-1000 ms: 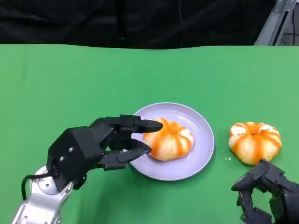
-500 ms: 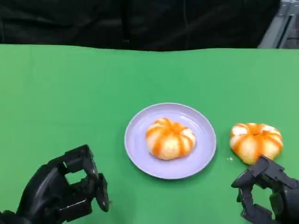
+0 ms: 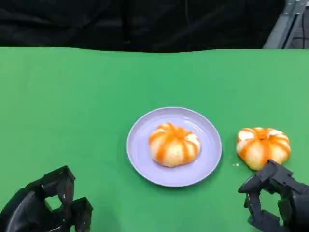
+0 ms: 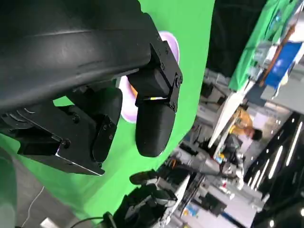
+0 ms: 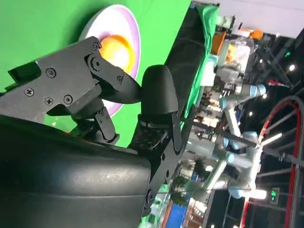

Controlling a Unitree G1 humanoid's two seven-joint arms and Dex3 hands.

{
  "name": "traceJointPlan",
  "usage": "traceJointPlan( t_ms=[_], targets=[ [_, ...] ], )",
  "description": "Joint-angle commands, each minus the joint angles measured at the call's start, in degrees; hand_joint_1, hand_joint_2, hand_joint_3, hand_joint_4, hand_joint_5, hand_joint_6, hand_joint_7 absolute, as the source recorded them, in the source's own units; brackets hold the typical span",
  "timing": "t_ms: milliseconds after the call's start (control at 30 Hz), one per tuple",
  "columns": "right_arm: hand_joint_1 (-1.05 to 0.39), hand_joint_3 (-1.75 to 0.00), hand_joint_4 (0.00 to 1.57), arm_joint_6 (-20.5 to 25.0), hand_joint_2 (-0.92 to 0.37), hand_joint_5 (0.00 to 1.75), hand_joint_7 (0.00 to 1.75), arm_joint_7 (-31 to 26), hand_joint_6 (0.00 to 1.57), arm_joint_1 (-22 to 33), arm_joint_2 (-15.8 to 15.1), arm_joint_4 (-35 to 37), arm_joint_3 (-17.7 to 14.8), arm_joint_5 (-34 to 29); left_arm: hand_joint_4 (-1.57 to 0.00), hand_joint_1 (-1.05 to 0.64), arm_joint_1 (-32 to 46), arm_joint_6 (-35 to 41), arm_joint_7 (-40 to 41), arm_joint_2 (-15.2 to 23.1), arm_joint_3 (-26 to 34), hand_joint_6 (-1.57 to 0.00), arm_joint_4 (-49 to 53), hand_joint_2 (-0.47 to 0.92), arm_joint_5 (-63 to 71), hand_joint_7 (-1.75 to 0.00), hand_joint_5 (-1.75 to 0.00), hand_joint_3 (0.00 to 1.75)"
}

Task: Grasp the bread from the table and place it into the plate.

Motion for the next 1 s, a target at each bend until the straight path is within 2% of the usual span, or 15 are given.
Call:
traceJointPlan(
  t_ms=[33, 1000],
  targets=[
    [-0.09, -1.09, 0.8, -1.11, -0.6, 1.75, 1.51, -0.25, 0.72, 0.4, -0.82, 0.22, -0.31, 0.32, -1.02, 0.11, 0.58, 0.89, -0.94, 1.09, 1.15, -0.9, -0.37, 0.57, -0.69, -1.75, -1.75, 1.71],
    [-0.09, -1.14, 0.81, -0.27, -0.57, 1.75, 1.48, -0.32, 0.75, 0.81, -0.51, -0.61, -0.21, 0.4, -1.09, 0.13, 0.02, 4.01, 0.3, 0.54, 2.47, -0.94, -2.09, 0.62, -2.45, -1.75, -1.75, 1.75]
  ],
)
